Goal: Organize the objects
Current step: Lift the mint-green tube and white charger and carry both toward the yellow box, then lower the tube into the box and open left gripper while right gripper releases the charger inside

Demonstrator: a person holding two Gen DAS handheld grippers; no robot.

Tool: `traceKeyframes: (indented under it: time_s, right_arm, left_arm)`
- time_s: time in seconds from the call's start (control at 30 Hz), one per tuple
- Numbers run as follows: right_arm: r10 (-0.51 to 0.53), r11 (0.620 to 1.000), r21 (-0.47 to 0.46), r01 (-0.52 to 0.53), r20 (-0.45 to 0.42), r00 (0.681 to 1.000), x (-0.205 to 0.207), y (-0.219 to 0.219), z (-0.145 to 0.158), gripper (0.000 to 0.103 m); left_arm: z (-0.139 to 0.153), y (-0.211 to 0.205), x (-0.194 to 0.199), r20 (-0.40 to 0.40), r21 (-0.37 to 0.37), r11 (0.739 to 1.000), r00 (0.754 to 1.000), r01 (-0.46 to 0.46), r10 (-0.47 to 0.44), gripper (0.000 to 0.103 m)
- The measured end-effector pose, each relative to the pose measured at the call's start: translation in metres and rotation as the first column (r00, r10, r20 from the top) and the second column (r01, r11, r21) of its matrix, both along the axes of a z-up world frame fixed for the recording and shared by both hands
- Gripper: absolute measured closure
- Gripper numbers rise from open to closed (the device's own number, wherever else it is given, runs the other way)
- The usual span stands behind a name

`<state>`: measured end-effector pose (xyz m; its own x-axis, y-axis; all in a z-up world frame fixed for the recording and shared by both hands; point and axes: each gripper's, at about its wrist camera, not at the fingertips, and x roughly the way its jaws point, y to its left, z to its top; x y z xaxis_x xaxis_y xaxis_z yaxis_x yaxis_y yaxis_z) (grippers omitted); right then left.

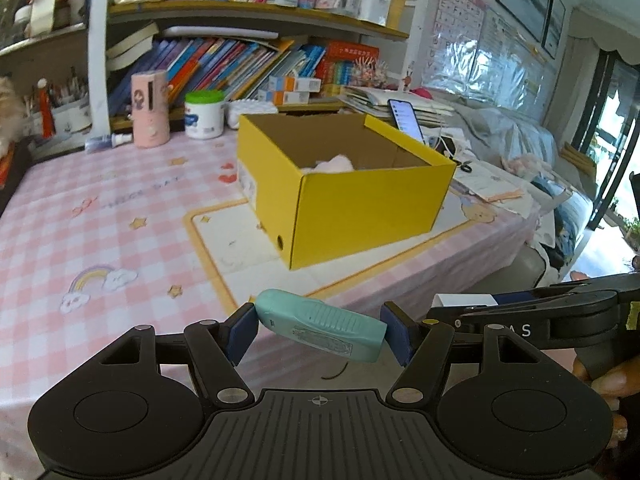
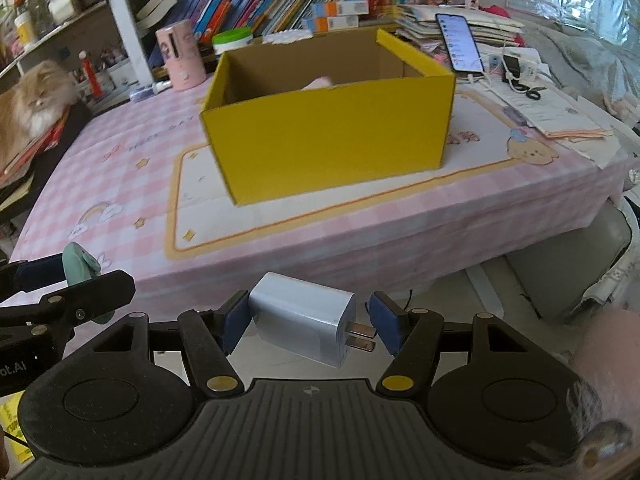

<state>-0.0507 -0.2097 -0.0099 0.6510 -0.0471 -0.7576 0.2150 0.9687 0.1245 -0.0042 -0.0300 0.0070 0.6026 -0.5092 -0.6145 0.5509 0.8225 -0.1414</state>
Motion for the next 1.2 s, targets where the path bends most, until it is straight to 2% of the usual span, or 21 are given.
traceKeyframes:
  time_s: [0.5,0.67,0.77,0.97,1.2]
  right_arm:
    - [0.032,0.999,0.014,-0.032,0.025,0.999,0.040,-0.051,0.008,0.040]
    - [0.057,0.998,-0.009,-0.056,0.074,0.996,0.056,-0.070,0.019,0.040]
    - [0.080,0.997,-0.025,-0.078,0.133,0.988,0.067,-0.082,0.030,0.040]
    - [0.175,0.981,-0.133,-0.145,0.257,0.951,0.095,-0.099,0.054,0.040]
    - [0.294,0.944,-0.233,-0.235,0.265,0.918,0.144,-0.110,0.052,0.040]
  left_arm:
    - [0.007,-0.046,0.028,0.018,0.011,0.999,0.999,-0.032,0.032,0.036]
    - [0.017,-0.060,0.043,0.039,-0.021,0.999,0.998,-0.044,0.045,0.036]
    - [0.026,-0.071,0.052,0.069,-0.035,0.998,0.996,-0.055,0.057,0.036]
    - [0.040,-0.086,0.078,0.097,-0.059,0.992,0.988,-0.115,0.120,0.036]
    - [0.041,-0.101,0.107,0.090,-0.039,0.981,0.977,-0.190,0.192,0.036]
